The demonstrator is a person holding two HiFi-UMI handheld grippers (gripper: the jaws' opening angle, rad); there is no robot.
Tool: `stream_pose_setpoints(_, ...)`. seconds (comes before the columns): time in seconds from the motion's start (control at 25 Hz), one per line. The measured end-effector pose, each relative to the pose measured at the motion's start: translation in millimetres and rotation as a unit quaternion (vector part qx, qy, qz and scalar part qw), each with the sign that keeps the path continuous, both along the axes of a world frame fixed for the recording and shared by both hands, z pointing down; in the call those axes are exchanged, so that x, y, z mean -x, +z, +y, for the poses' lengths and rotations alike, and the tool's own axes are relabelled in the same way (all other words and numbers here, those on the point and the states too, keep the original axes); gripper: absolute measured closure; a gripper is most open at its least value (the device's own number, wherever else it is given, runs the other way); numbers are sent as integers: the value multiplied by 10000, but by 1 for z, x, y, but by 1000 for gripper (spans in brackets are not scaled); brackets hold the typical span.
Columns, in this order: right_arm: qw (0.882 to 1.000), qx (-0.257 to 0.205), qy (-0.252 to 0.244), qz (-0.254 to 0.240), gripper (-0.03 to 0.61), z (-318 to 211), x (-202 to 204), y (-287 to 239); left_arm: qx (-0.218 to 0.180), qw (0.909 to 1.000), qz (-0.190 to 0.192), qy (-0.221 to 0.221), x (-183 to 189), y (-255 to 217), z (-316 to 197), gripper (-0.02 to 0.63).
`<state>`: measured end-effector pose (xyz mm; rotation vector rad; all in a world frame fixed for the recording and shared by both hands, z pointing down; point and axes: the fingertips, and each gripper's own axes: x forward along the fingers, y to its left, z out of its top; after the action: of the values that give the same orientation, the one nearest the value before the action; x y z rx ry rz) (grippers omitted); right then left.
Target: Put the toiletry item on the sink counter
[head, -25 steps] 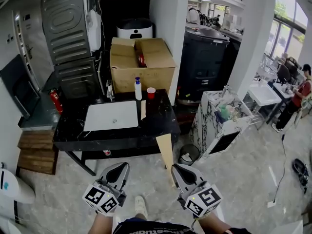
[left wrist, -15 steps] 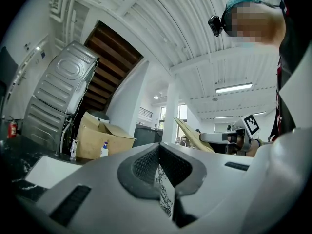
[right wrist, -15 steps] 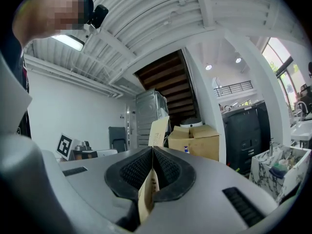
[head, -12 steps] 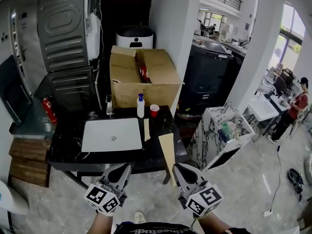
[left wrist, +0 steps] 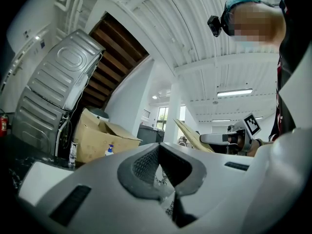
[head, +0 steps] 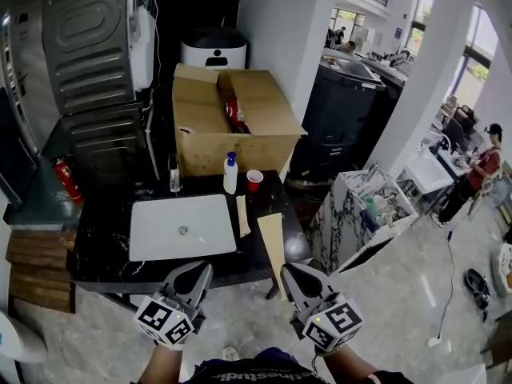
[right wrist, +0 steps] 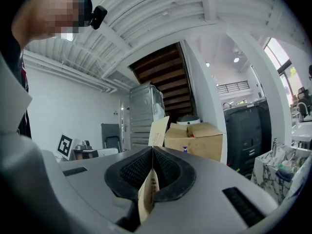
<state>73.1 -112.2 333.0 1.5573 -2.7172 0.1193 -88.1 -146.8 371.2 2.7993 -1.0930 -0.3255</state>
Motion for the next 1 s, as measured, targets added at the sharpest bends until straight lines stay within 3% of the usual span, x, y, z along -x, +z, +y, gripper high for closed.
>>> stream_pose_setpoints(0.28, 10000, 85, 27, -28, 537, -36, -1, 8, 161, 9999, 41, 5, -3, 18, -37, 601)
stream_pose_setpoints(0.52, 9996, 229, -27, -130, 537, -99, -16, 30, 362, 9990, 247, 8, -14, 20, -85, 600)
stream_pose_setpoints(1.0, 9984, 401, -30, -403, 537, -230, -67, 43, 337, 9992, -196, -116, -81, 39, -220, 600)
